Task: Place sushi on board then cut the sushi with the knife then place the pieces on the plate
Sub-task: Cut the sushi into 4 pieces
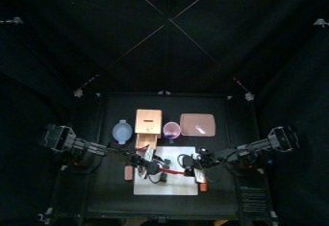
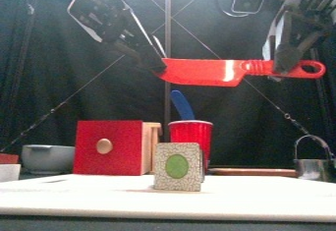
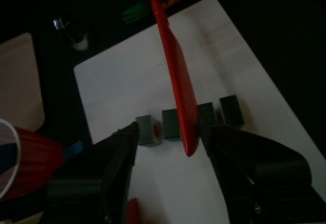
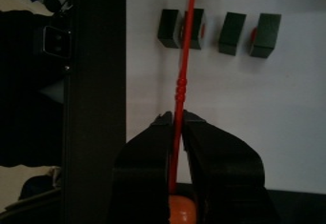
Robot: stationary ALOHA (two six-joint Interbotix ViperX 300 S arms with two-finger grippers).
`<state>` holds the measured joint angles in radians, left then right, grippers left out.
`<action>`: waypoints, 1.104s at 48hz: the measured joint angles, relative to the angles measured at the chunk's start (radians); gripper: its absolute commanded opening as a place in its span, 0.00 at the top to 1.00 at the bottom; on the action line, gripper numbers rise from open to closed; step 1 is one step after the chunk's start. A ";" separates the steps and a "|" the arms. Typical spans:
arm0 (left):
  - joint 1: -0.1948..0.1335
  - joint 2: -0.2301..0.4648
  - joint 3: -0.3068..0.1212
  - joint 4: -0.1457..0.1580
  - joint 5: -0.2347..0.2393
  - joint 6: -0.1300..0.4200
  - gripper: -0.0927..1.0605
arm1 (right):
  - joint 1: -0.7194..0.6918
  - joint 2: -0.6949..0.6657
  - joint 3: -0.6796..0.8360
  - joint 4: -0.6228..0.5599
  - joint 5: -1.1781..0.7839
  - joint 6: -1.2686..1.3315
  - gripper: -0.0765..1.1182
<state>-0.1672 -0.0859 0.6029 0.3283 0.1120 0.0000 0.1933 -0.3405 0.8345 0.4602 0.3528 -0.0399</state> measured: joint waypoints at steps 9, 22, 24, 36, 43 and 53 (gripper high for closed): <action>0.025 -0.041 0.037 0.008 -0.078 0.002 0.18 | -0.037 -0.107 0.077 0.155 0.038 0.126 0.55; 0.063 -0.066 0.107 0.015 -0.229 0.006 0.18 | -0.060 -0.233 0.196 0.120 0.038 0.538 0.55; 0.067 -0.064 0.115 0.017 -0.249 0.006 0.18 | -0.060 -0.233 0.202 0.097 0.037 0.612 0.55; 0.081 -0.066 0.146 0.032 -0.328 0.006 0.18 | -0.060 -0.227 0.207 -0.048 0.058 1.101 0.55; 0.092 -0.066 0.166 0.035 -0.365 0.008 0.18 | -0.031 -0.224 0.206 -0.115 0.084 1.345 0.55; 0.109 -0.067 0.187 0.048 -0.408 0.008 0.18 | 0.046 -0.160 0.184 -0.219 0.092 1.635 0.53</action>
<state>-0.0583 -0.1534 0.7900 0.3758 -0.2961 0.0077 0.2393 -0.5001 1.0186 0.2408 0.4449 1.5953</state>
